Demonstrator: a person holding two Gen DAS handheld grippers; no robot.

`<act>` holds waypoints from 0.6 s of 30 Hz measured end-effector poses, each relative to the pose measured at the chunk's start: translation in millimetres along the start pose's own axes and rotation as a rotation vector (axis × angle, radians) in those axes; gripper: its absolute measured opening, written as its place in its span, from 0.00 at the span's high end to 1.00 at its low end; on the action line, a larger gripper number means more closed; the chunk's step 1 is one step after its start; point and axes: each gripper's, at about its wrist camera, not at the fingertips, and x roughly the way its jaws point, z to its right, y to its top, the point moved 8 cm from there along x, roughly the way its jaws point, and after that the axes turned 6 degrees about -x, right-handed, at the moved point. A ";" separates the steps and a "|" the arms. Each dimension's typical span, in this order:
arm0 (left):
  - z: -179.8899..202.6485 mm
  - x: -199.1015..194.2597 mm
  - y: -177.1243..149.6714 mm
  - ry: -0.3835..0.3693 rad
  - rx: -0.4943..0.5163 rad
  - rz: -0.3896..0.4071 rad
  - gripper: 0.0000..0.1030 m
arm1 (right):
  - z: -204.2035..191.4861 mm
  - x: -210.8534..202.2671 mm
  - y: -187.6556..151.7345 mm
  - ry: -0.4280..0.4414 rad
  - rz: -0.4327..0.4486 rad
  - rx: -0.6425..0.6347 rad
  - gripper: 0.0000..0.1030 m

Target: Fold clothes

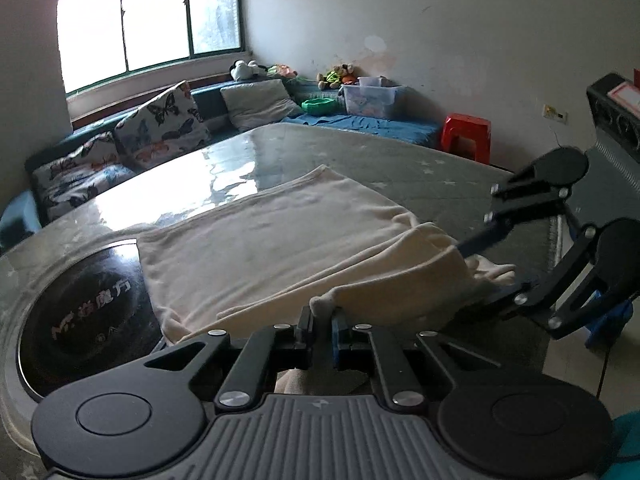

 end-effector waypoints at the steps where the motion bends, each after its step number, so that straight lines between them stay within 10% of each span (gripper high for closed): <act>1: 0.4 -1.7 -2.3 0.001 0.008 -0.001 0.91 | 0.5 4.1 -0.5 0.014 -0.010 0.005 0.67; 5: 1.9 -8.3 -11.5 0.004 0.039 -0.005 0.84 | 8.0 9.7 -0.1 0.036 -0.018 0.061 0.86; 9: 3.3 -14.9 -20.6 0.007 0.071 -0.009 0.66 | 19.6 6.2 6.2 0.043 0.004 0.130 0.89; 18: -2.0 -18.1 -43.7 0.085 0.146 -0.032 0.65 | 29.6 3.0 12.3 0.013 0.037 0.177 0.90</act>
